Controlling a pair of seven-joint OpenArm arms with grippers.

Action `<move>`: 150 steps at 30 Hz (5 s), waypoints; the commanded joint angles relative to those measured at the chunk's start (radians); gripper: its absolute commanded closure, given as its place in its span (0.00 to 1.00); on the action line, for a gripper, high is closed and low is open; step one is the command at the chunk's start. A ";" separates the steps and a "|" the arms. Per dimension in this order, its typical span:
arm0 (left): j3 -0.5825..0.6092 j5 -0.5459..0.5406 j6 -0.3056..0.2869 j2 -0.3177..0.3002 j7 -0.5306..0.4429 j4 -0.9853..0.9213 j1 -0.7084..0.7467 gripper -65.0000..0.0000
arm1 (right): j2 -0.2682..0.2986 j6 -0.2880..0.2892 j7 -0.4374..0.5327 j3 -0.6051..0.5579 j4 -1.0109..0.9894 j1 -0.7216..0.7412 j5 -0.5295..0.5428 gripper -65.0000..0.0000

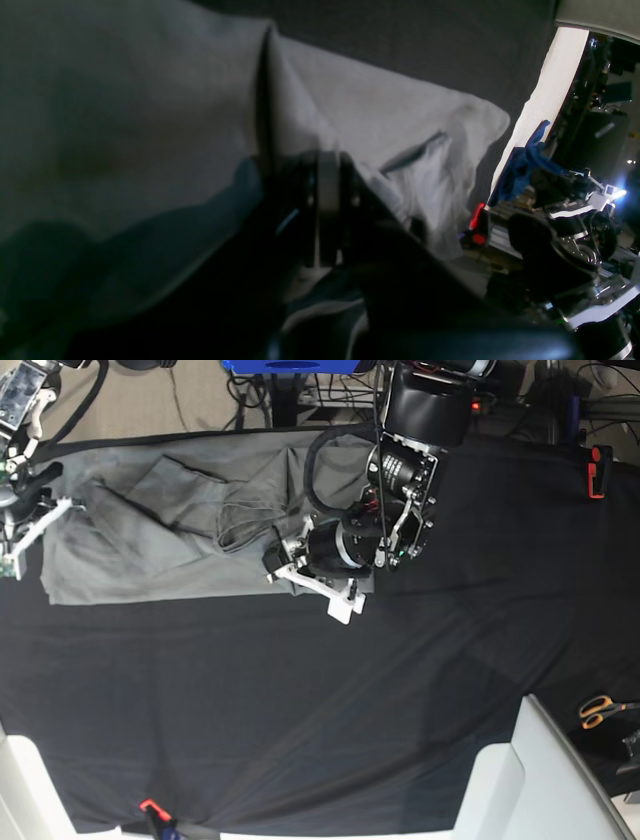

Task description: Fold the T-shirt properly

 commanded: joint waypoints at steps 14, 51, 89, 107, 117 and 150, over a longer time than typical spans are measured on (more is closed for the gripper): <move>0.057 -0.016 0.274 0.006 -0.010 0.150 0.022 1.00 | 0.011 -0.004 0.018 0.003 0.013 0.005 0.003 0.99; 0.120 -0.022 0.202 0.050 -0.073 -0.054 -0.062 1.00 | 0.011 -0.004 0.018 0.003 0.011 0.019 0.003 0.99; 0.325 -0.213 0.578 -0.197 0.261 0.343 -0.097 1.00 | 0.013 -0.004 0.018 0.002 0.002 0.035 0.003 0.99; 0.459 -0.206 0.669 -0.267 0.304 0.308 -0.097 1.00 | 0.013 -0.004 0.018 0.003 -0.003 0.025 0.003 0.99; 0.465 -0.171 0.669 -0.284 0.286 0.346 -0.094 1.00 | 0.011 -0.004 -0.024 0.003 -0.003 0.024 0.003 0.99; 0.661 -0.105 0.466 -0.142 0.283 0.254 -0.079 1.00 | 0.011 -0.004 -0.027 0.003 0.005 0.025 0.003 0.99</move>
